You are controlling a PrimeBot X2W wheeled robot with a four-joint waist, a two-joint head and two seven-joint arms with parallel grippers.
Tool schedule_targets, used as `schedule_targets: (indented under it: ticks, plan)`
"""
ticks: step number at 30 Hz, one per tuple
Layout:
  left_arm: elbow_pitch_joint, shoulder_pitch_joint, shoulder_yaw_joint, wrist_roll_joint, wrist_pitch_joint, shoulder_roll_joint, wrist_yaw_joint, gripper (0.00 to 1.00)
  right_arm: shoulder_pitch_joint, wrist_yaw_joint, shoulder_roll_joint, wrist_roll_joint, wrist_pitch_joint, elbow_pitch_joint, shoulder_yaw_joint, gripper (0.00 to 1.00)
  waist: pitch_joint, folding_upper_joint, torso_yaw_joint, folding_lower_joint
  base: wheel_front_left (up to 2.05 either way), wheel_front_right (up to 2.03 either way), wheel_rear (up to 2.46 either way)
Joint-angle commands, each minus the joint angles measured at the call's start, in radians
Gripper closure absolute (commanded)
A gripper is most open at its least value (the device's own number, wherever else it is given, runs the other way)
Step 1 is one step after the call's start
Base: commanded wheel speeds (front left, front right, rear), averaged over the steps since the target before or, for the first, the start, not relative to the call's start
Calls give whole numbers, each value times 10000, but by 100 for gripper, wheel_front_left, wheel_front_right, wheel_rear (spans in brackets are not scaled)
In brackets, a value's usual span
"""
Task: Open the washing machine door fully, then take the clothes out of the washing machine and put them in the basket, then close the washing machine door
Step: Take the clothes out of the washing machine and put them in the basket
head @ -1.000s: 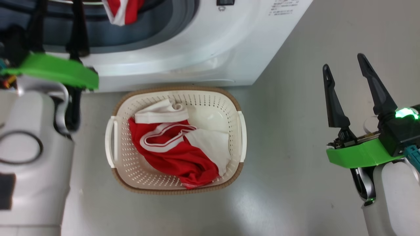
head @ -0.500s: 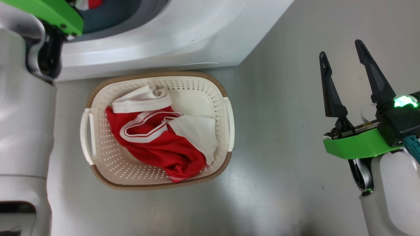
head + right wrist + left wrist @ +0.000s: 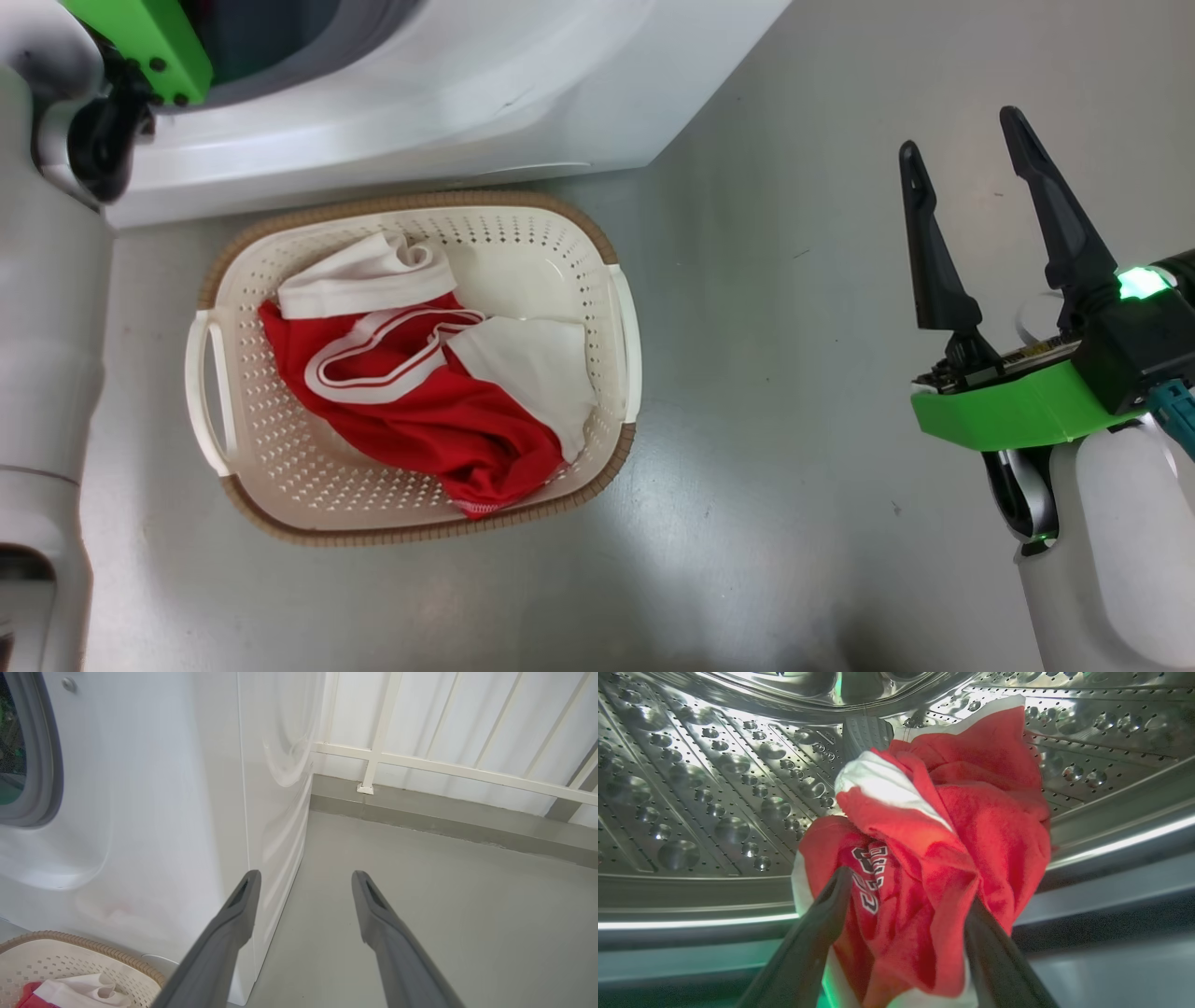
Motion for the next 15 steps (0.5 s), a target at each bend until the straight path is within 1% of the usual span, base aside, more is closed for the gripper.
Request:
schedule_targets:
  ticks: [1,2,4,5,9,15]
  plan:
    - [-83,-111,22,123,144,503,83,0,10,62,15,86,-53,-224,232,0,6,0,-15,-1,0,0,0]
    - [-48,-132,-5,133,180,508,94,0,12,62,15,102,-53,-228,238,0,7,0,-20,-1,0,0,0]
    - [11,-152,-49,146,215,512,122,78,8,62,15,122,-53,-228,236,0,17,0,-23,-1,0,0,0]
    - [33,-150,-65,146,209,510,126,100,6,62,15,133,-53,-231,233,0,19,0,-20,-1,0,0,0]
    - [64,-110,-81,62,107,484,91,100,10,62,15,138,-53,-231,182,0,19,0,23,-1,0,0,0]
    - [-106,139,-112,-28,-527,456,22,100,15,62,15,82,-53,-167,74,0,-60,0,200,-1,0,0,0]
